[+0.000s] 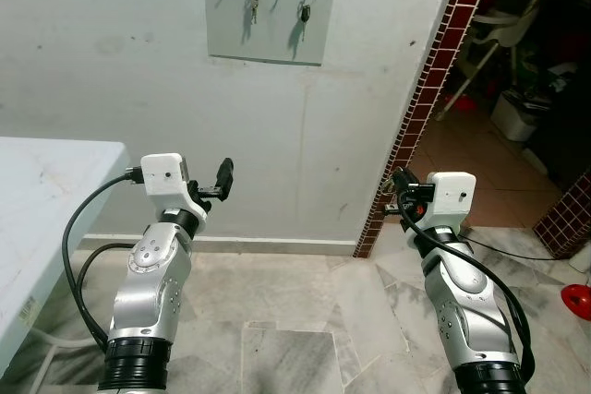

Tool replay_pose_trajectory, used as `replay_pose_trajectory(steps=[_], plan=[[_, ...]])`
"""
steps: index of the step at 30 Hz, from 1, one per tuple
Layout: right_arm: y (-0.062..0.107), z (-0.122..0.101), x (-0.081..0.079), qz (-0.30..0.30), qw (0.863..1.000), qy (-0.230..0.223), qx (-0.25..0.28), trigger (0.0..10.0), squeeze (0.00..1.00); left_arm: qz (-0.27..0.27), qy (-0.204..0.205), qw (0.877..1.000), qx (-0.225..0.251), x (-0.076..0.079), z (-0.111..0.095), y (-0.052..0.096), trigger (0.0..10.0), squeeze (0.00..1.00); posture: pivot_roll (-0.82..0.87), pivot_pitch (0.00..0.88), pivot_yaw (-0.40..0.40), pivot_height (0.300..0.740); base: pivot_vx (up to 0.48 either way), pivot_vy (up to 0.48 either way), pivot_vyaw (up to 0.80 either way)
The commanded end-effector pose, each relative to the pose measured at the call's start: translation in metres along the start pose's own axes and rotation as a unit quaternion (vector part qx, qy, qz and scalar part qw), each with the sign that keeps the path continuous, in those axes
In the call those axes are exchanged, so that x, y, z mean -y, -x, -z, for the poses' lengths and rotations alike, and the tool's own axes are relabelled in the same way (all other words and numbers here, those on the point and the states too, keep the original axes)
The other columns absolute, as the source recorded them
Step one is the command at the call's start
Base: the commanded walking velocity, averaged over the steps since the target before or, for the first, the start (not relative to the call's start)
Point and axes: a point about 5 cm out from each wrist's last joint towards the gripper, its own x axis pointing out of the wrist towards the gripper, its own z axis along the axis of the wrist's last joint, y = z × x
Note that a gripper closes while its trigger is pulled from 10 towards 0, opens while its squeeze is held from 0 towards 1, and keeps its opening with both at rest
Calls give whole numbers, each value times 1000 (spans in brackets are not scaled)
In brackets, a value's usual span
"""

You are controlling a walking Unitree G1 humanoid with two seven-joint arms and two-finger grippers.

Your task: Hang keys on a hook

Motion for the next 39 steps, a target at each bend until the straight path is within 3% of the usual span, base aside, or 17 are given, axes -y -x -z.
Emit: replay_pose_trajectory(steps=[1, 12, 39], plan=[[-1, -8, 1, 1, 1000, 7, 12, 10000, 0, 13, -7, 1000, 1, 5, -6, -3, 10000, 0, 9, 0, -72, 732, 0, 0, 0], [1, -10, 0, 0, 1000, 10, 16, 10000, 0, 34, 8, 999, 2, 8, -8, -2, 10000, 0, 7, 0, -70, 732, 70, 0, 0], [1, -11, -6, -1, 999, -9, 30, 10000, 0, 43, 12, 999, 8, 10, -22, -4, 10000, 0, 32, 0, -48, 732, 358, 0, 0]])
